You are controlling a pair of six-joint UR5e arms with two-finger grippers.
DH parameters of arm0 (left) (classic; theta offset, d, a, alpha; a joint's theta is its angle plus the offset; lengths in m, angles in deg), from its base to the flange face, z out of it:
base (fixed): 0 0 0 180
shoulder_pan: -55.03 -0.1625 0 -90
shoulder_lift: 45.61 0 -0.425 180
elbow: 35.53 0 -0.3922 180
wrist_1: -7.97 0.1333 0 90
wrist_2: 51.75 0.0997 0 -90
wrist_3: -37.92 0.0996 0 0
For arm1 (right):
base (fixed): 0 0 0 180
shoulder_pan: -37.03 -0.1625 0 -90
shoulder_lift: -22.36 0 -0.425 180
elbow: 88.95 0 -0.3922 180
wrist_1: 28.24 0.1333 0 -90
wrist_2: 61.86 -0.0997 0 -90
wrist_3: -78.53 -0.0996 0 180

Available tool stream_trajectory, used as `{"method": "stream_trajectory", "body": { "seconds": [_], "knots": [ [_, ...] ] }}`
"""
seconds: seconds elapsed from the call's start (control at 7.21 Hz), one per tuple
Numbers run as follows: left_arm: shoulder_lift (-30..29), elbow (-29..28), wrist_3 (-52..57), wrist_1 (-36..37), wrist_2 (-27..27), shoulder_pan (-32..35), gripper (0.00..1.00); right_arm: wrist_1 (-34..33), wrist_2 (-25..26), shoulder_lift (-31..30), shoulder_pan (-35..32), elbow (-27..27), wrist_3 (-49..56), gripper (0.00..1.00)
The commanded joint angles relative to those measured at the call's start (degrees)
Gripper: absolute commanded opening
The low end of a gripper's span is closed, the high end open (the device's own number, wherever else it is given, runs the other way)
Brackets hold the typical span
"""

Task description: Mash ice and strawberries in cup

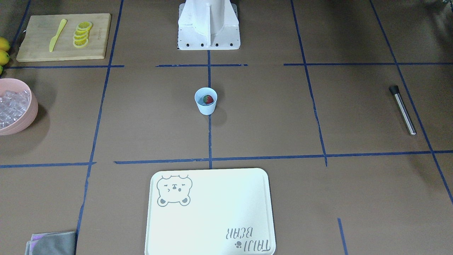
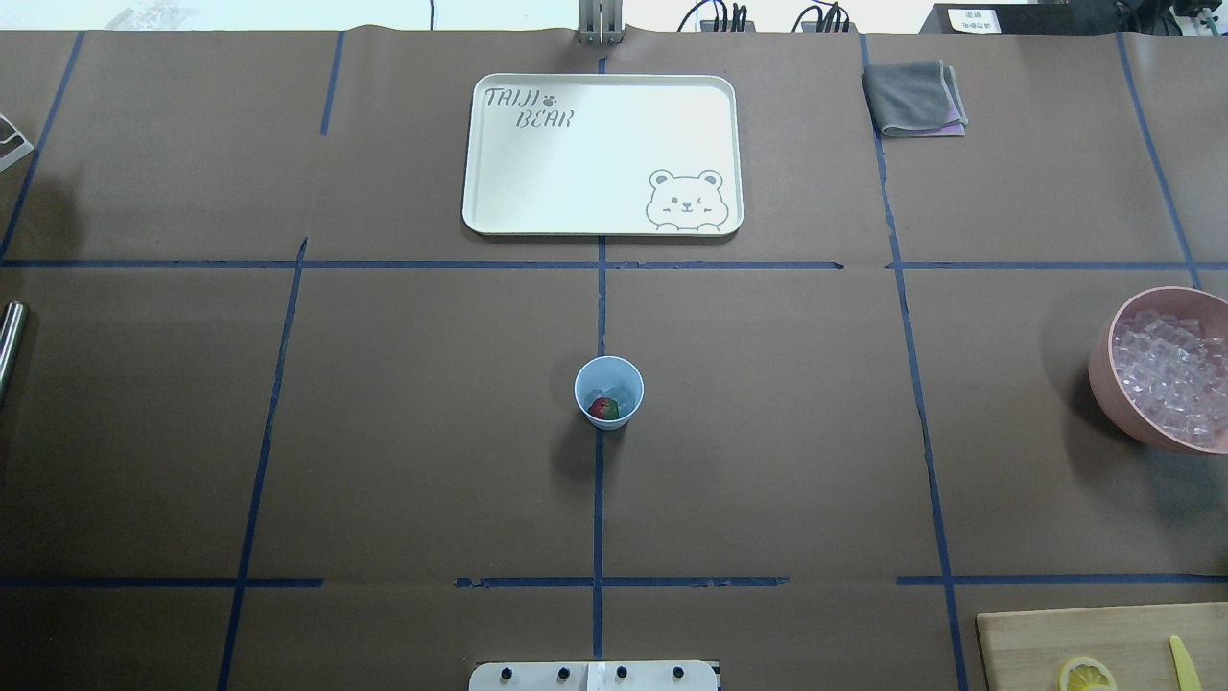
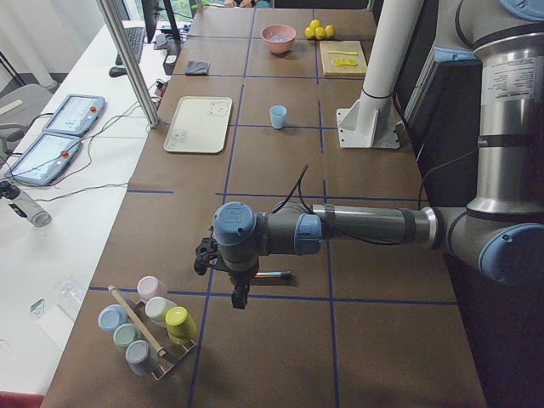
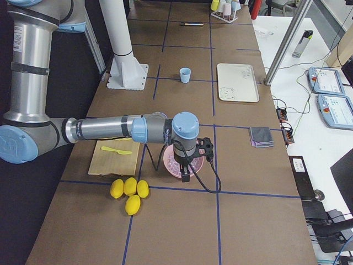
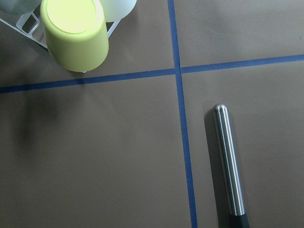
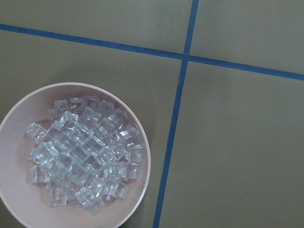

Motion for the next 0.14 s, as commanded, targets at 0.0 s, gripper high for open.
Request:
{"method": "stream_trajectory", "body": {
  "seconds": [0.0],
  "knots": [
    [-0.04, 0.08, 0.0, 0.03, 0.0, -0.05, 1.0, 0.0, 0.05, 0.09, 0.05, 0.03, 0.09, 1.0]
  ]
}}
